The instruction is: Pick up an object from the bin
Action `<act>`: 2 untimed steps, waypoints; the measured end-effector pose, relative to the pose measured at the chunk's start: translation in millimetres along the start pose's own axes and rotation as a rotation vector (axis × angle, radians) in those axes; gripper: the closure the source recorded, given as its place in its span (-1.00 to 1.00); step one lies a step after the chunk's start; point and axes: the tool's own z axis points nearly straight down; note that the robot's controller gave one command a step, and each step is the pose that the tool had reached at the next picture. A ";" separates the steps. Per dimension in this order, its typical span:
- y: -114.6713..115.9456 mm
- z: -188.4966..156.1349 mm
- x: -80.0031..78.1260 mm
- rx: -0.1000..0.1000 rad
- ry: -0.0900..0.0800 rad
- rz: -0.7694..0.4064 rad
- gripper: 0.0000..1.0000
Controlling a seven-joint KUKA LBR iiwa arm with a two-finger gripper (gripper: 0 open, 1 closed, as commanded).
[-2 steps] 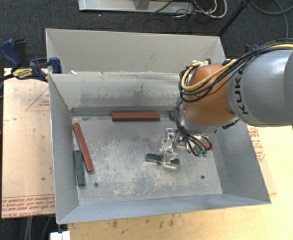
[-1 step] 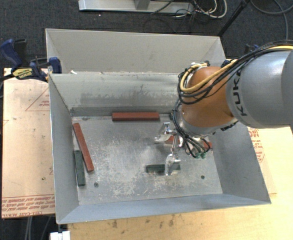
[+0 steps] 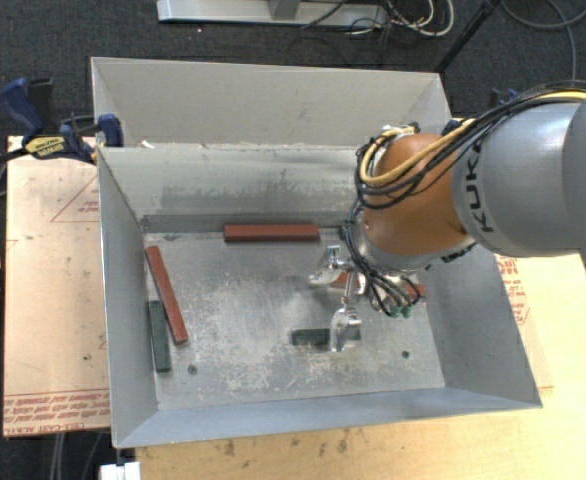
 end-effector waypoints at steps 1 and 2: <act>17.0 14.7 23.4 0.004 -0.021 -0.174 1.00; 16.9 14.7 23.4 0.004 -0.021 -0.174 1.00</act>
Offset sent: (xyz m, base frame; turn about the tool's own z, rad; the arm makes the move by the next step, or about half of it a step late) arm 0.0000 0.0000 0.0000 0.0000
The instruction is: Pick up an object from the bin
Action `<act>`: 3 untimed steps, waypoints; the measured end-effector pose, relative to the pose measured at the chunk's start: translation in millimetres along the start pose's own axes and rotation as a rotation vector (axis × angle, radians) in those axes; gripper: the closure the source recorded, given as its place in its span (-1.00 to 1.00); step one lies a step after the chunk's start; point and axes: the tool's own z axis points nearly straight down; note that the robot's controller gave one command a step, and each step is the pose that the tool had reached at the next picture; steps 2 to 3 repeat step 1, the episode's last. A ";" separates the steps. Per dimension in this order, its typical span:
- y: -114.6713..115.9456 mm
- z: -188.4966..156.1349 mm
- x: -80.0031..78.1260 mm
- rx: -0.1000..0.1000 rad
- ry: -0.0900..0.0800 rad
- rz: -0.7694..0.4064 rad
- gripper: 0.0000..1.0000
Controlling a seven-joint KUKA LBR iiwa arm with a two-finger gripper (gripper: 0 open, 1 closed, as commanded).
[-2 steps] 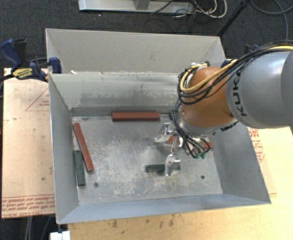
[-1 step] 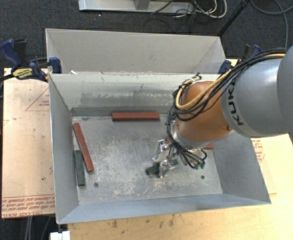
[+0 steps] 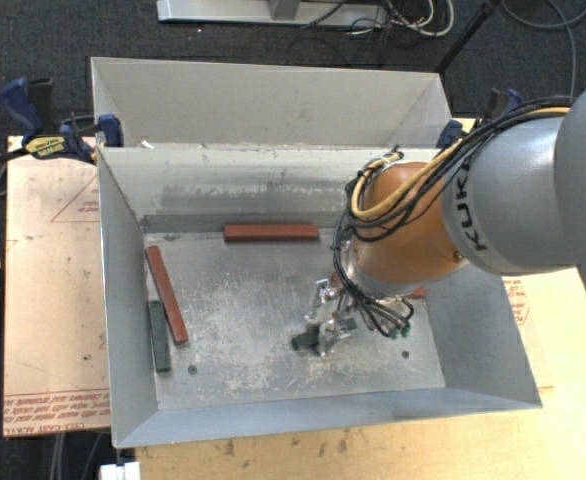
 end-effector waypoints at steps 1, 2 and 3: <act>6.6 -183.6 21.0 -0.003 0.012 -0.073 1.00; 6.6 -183.6 21.0 -0.003 0.012 -0.073 1.00; 6.6 -183.6 21.0 -0.003 0.012 -0.073 1.00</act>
Offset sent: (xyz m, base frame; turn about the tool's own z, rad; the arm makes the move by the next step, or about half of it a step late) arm 0.0000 0.0000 0.0000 0.0000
